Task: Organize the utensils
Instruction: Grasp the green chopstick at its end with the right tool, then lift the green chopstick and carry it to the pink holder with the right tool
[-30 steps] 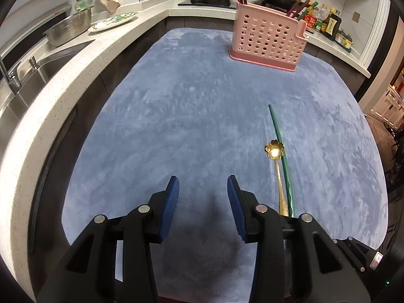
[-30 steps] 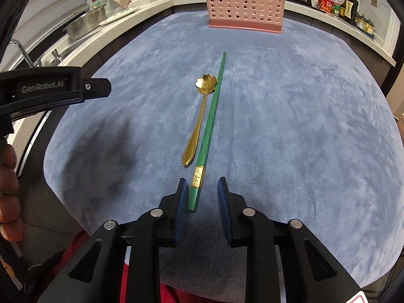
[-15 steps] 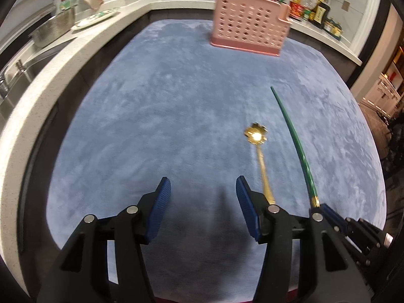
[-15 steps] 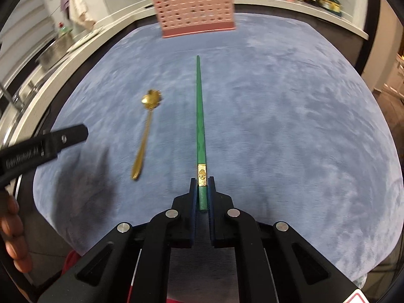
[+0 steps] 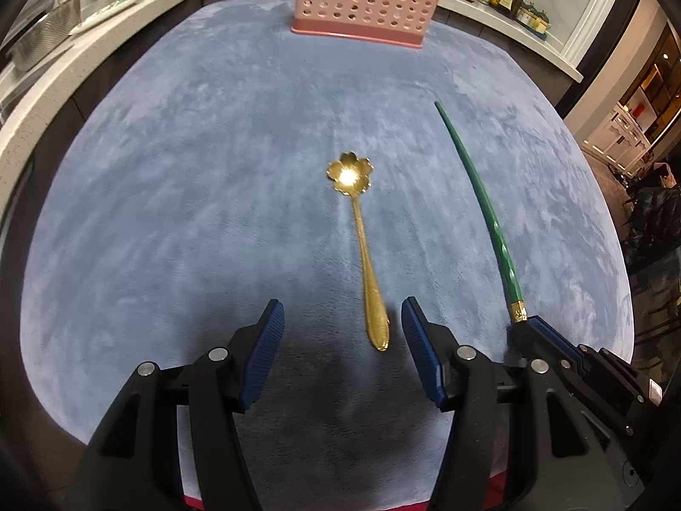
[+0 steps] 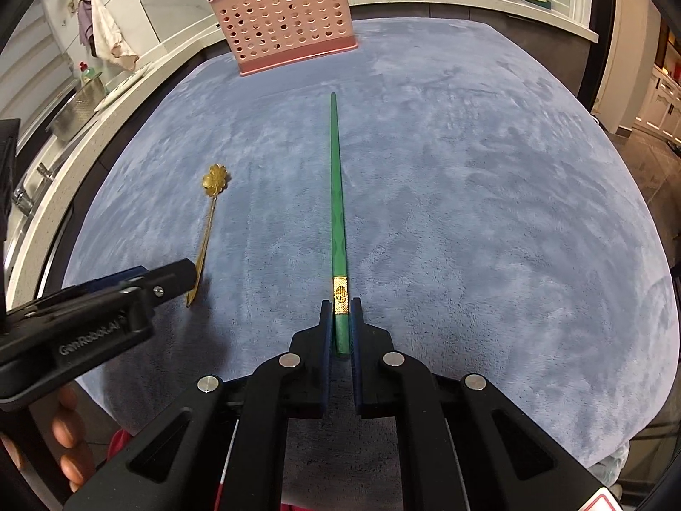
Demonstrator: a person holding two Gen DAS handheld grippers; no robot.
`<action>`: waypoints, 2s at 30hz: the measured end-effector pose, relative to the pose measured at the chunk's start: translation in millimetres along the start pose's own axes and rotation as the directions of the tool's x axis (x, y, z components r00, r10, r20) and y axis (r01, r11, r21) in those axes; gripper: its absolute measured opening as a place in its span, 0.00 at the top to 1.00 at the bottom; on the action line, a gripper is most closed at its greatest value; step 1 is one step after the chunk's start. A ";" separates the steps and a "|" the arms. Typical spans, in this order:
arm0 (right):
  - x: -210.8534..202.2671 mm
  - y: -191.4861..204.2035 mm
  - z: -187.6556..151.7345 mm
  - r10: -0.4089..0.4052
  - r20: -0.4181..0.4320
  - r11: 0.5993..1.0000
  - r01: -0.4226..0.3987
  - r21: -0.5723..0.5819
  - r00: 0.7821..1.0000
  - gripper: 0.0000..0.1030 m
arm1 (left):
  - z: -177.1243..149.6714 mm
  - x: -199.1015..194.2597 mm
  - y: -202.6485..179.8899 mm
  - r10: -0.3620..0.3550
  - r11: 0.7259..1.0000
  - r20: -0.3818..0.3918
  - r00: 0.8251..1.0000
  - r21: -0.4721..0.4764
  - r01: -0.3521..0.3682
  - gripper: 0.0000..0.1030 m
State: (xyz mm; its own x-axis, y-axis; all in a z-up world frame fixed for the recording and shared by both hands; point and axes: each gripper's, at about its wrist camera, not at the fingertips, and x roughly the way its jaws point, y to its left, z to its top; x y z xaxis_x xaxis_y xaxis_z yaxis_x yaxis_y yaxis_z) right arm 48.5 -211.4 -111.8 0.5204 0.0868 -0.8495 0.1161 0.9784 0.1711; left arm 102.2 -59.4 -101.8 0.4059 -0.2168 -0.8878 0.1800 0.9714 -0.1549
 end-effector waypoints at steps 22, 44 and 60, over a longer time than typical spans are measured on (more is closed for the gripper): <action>-6.4 1.0 2.4 0.008 0.016 1.000 -0.008 0.000 1.000 0.93 | -4.0 -4.5 -3.0 0.022 0.999 0.011 1.000 0.035 -0.023 0.90; -99.6 8.4 93.9 0.079 0.273 0.997 -0.079 -0.010 0.959 0.93 | 76.6 -101.3 14.9 0.006 1.000 0.210 0.978 0.006 -0.007 0.99; -134.6 14.6 223.0 0.170 0.439 0.983 -0.181 -0.017 0.882 0.93 | 196.6 -146.1 17.4 -0.090 0.996 0.269 0.959 0.035 0.083 0.99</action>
State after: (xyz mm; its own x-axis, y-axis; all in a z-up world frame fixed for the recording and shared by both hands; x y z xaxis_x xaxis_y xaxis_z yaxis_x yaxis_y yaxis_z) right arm 168.8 -250.7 116.3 0.8501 0.1610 -0.5015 0.0051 0.9495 0.3136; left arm 222.2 -29.9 110.3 0.6142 -0.3210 -0.7209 0.2448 0.9460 -0.2127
